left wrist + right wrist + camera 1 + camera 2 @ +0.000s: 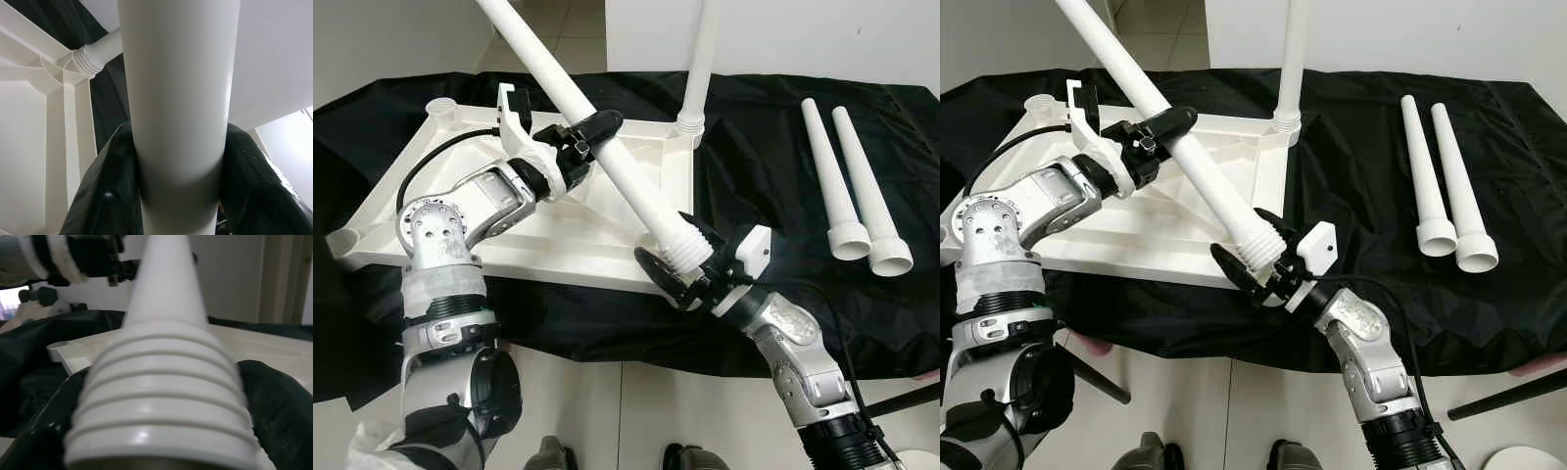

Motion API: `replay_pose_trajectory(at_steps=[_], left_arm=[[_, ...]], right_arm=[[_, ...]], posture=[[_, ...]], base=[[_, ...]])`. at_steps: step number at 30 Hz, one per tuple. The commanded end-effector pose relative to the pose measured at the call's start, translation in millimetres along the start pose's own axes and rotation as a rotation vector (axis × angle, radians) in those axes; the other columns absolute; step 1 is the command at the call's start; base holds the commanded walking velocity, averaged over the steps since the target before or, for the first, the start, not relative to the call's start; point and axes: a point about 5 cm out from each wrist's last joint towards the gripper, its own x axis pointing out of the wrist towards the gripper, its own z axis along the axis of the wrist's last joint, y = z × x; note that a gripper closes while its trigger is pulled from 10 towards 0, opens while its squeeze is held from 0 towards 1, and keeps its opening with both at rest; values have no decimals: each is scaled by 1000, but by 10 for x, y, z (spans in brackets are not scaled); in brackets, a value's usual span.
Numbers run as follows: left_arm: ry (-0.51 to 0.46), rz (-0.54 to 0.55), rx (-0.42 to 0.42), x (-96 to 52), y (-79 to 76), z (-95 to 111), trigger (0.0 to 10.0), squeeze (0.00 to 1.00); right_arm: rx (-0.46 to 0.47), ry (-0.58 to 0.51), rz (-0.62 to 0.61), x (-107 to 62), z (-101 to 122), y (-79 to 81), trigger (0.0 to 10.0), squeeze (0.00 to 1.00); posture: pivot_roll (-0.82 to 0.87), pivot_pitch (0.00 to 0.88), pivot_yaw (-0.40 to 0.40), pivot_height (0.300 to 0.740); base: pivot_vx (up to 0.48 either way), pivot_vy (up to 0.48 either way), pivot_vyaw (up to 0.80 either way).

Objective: Building children table

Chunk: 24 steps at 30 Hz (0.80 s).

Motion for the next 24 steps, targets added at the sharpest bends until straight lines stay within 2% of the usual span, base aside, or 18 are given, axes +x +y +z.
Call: replay_pose_trajectory(at_steps=[1,6,7,8,9,12,17,21,24], left_arm=[[-16,-36,33,-4,-76,45,10000,0],[-33,-17,69,-33,-64,104,10000,0],[-45,-6,103,-45,-66,141,10000,0],[-70,21,150,-66,-53,207,10000,0],[-98,42,183,-84,-42,269,10000,0],[-130,69,214,-103,-27,332,10000,0],[-218,126,196,-130,48,412,10000,0],[-257,148,200,-152,66,409,10000,0],[-260,155,247,-138,40,365,10000,0]], right_arm=[[21,-17,-4,0,42,-2,10000,1000],[37,-22,-34,-8,56,-46,10000,1000],[32,-13,-58,-11,52,-80,10000,1000],[-5,6,-73,-31,44,-125,10000,0],[-28,26,-87,-50,30,-163,10000,0],[-51,44,-97,-74,24,-200,10000,0],[-46,82,-122,-73,5,-251,10000,0],[-56,117,-133,-53,-29,-256,10000,0],[-69,141,-139,-26,-39,-257,10000,0]], posture=[[-62,104,71,740],[-62,98,67,740],[-63,95,65,740],[-64,91,60,740],[-63,90,57,740],[-62,89,55,740],[-65,81,49,740],[-63,76,43,740],[-62,73,39,740]], base=[[0,0,0],[0,0,0],[0,0,0],[0,0,0],[0,0,0],[0,0,0],[0,0,0],[0,0,0],[0,0,0]])
